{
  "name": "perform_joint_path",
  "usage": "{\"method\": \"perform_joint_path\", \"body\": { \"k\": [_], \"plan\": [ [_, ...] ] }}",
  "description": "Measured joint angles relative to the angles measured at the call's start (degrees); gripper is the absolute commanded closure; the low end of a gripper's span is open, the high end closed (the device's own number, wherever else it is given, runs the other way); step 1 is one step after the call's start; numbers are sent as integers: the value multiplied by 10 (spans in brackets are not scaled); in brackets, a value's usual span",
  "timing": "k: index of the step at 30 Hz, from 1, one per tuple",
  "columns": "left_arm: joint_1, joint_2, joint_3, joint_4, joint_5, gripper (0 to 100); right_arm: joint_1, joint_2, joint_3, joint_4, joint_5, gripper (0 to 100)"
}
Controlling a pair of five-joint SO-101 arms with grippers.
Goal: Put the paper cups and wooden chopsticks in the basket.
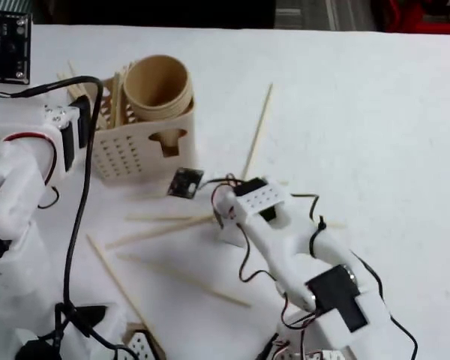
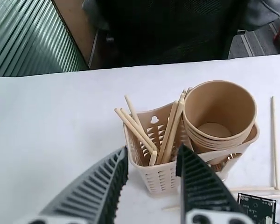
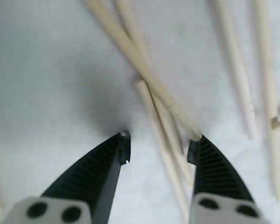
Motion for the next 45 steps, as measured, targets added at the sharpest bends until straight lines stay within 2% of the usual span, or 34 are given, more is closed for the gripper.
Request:
{"method": "perform_joint_path", "body": {
  "k": [2,7,14,28,34,40,43,45],
  "plan": [
    [0,0,0,4,0,823,5,17,-14,-1,0,982],
    [0,0,0,4,0,823,7,39,-25,-2,18,981],
    [0,0,0,4,0,823,16,13,-24,74,22,981],
    [0,0,0,4,0,823,42,-267,-17,338,69,981],
    [0,0,0,4,0,823,58,-406,-17,418,103,981],
    [0,0,0,4,0,823,91,-514,-17,431,119,981],
    [0,0,0,4,0,823,68,-520,-14,421,117,981],
    [0,0,0,4,0,823,42,-513,1,389,91,981]
  ]
}}
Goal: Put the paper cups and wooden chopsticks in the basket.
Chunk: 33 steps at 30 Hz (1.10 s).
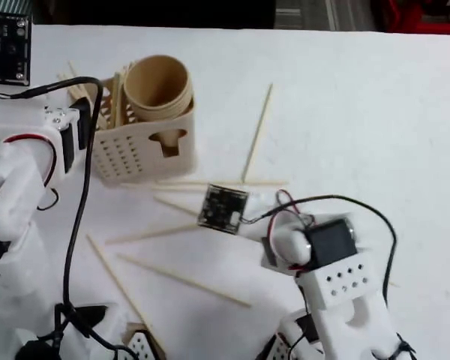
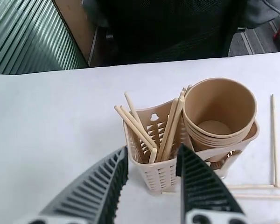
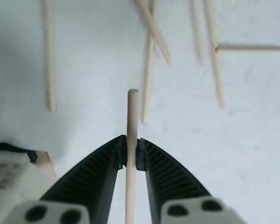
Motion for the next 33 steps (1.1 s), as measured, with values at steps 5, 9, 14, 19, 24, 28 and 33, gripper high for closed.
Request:
{"method": "perform_joint_path", "body": {
  "k": [5,9,14,19,24,28,33],
  "plan": [
    [0,0,0,7,0,823,-76,76,23,-119,-57,981],
    [0,0,0,18,0,823,-113,178,23,-214,-69,981],
    [0,0,0,18,0,823,-128,301,23,-320,-69,978],
    [0,0,0,26,0,823,-135,386,4,-343,-69,965],
    [0,0,0,32,0,823,-134,426,-12,-343,-69,822],
    [0,0,0,46,0,823,-135,430,-27,-329,-69,809],
    [0,0,0,48,0,823,-135,433,-34,-325,-69,786]
  ]
}}
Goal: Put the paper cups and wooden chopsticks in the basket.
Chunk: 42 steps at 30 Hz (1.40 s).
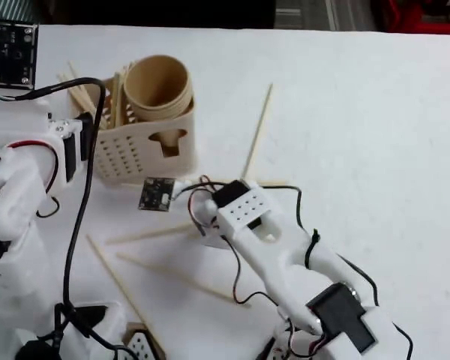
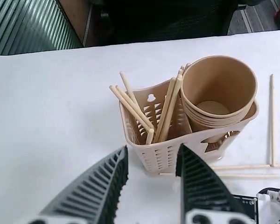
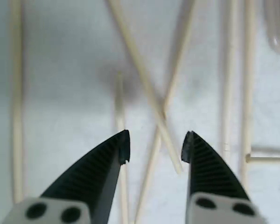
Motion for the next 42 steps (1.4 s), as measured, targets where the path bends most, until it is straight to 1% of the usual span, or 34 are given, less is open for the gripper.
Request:
{"method": "perform_joint_path", "body": {
  "k": [3,8,10,15,18,22,26,27,29,33,35,37,42],
  "plan": [
    [0,0,0,1,0,823,0,0,0,0,0,735],
    [0,0,0,1,0,823,4,0,0,0,0,764],
    [0,0,0,1,0,823,4,0,0,0,0,755],
    [0,0,28,-2,0,823,4,0,0,29,0,674],
    [0,0,49,-12,0,823,-2,1,0,37,0,661],
    [0,0,50,-18,0,823,-8,43,-1,33,0,661],
    [0,0,50,-18,0,823,-9,111,-37,26,-1,664],
    [0,0,50,-18,0,823,-12,127,-46,25,0,679],
    [0,0,50,-18,0,823,-16,153,-63,26,1,755],
    [0,0,50,-18,0,823,-17,183,-97,26,0,986],
    [0,0,50,-18,0,823,-15,193,-113,20,-1,961],
    [0,0,50,-18,0,823,-15,200,-115,19,-1,985],
    [0,0,50,-18,0,823,-17,202,-120,46,0,981]
  ]
}}
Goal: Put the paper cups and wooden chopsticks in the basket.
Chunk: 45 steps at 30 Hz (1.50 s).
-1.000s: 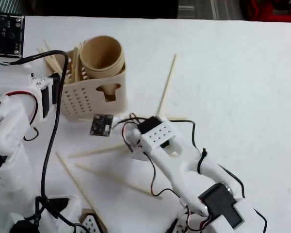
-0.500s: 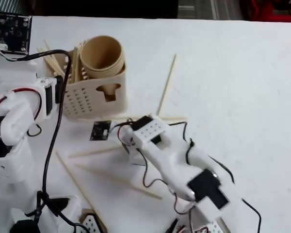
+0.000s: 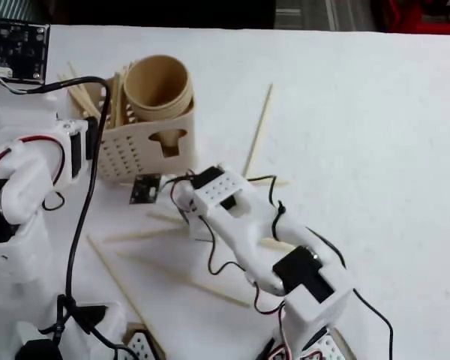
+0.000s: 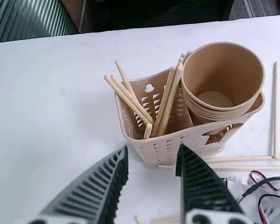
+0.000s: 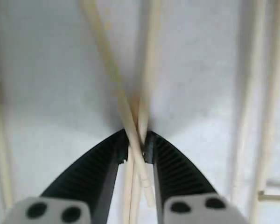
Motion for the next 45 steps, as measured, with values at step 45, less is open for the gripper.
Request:
{"method": "perform_joint_path", "body": {
  "k": [45],
  "plan": [
    [0,-387,322,-80,-32,820,13,-297,207,41,-31,755]
  ]
}}
